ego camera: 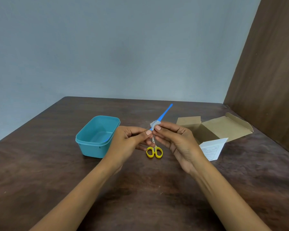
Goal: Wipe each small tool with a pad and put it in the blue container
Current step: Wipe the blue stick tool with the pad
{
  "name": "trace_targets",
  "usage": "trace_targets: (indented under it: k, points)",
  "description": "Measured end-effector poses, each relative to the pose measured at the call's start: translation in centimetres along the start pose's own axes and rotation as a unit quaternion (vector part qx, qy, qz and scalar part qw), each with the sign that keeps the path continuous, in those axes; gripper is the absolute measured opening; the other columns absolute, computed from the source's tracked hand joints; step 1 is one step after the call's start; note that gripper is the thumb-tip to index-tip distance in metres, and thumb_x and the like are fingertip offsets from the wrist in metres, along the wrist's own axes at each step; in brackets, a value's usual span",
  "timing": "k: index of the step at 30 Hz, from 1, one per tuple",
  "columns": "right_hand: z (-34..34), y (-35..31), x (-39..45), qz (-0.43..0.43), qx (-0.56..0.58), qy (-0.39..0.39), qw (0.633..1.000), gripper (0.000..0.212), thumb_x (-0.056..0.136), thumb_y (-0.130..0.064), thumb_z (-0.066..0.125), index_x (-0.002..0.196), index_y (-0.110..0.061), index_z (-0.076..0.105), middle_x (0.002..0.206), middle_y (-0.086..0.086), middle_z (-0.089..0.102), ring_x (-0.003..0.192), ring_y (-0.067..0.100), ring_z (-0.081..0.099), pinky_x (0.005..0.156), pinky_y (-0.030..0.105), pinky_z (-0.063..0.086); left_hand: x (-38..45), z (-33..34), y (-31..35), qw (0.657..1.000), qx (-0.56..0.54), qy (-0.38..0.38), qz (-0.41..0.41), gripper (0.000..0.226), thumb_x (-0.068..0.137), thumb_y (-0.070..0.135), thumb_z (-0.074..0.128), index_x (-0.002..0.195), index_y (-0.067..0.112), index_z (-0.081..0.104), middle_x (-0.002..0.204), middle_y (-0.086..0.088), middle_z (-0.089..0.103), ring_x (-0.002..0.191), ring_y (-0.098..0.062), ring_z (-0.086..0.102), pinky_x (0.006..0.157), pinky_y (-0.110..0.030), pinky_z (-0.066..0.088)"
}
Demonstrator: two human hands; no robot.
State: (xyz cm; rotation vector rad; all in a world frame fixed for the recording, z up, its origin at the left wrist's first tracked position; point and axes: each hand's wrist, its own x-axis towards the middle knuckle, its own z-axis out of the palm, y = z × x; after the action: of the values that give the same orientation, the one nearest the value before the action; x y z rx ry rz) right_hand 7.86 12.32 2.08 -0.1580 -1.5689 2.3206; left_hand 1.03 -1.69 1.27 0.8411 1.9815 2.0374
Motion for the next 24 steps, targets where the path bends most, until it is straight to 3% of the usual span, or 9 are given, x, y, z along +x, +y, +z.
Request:
trace_targets:
  k: [6,9,12,17,24]
  points:
    - [0.1,-0.1,0.0,-0.012,-0.01,0.013,1.0,0.031,0.062,-0.011,0.074,0.092,-0.005,0.071,0.087,0.007,0.075,0.082,0.013,0.071,0.074,0.02,0.057,-0.1,0.2,0.3,0.999,-0.021,-0.031,-0.02,0.016,0.088,0.009,0.061,0.087,-0.002,0.072,0.073,-0.023,0.07,0.07,-0.024,0.073,0.054,-0.021,0.055]
    - [-0.1,-0.5,0.1,-0.025,0.028,0.02,0.999,0.032,0.062,-0.01,0.073,0.093,-0.005,0.069,0.087,0.006,0.075,0.082,0.011,0.07,0.075,0.019,0.056,-0.2,-0.1,0.8,0.994,-0.064,-0.066,-0.064,0.018,0.087,0.013,0.06,0.08,0.001,0.071,0.06,-0.008,0.066,0.072,-0.025,0.073,0.054,-0.021,0.054]
    - [0.0,-0.6,0.1,-0.028,0.048,0.011,0.998,0.03,0.063,-0.01,0.072,0.093,-0.006,0.068,0.087,0.004,0.075,0.083,0.01,0.07,0.075,0.019,0.056,-0.2,-0.2,1.3,0.977,-0.136,-0.099,-0.129,0.017,0.08,0.018,0.061,0.074,0.003,0.066,0.055,-0.002,0.062,0.068,-0.022,0.073,0.053,-0.02,0.054]
    - [0.5,0.1,-0.2,-0.011,-0.028,-0.044,0.999,0.029,0.068,-0.01,0.071,0.097,-0.009,0.069,0.09,0.005,0.075,0.087,0.013,0.07,0.076,0.019,0.055,-0.2,-0.4,1.9,0.942,-0.231,-0.099,-0.223,0.016,0.072,0.015,0.06,0.062,0.004,0.067,0.05,-0.002,0.059,0.058,-0.018,0.071,0.046,-0.019,0.054]
    - [0.2,-0.8,0.1,-0.024,0.05,-0.006,0.998,0.034,0.062,-0.004,0.07,0.096,-0.008,0.066,0.085,0.005,0.075,0.082,0.009,0.071,0.07,0.017,0.055,-0.1,-0.2,2.0,0.921,-0.271,-0.118,-0.255,0.017,0.071,0.015,0.061,0.059,0.005,0.066,0.048,-0.001,0.057,0.056,-0.016,0.071,0.045,-0.019,0.055]
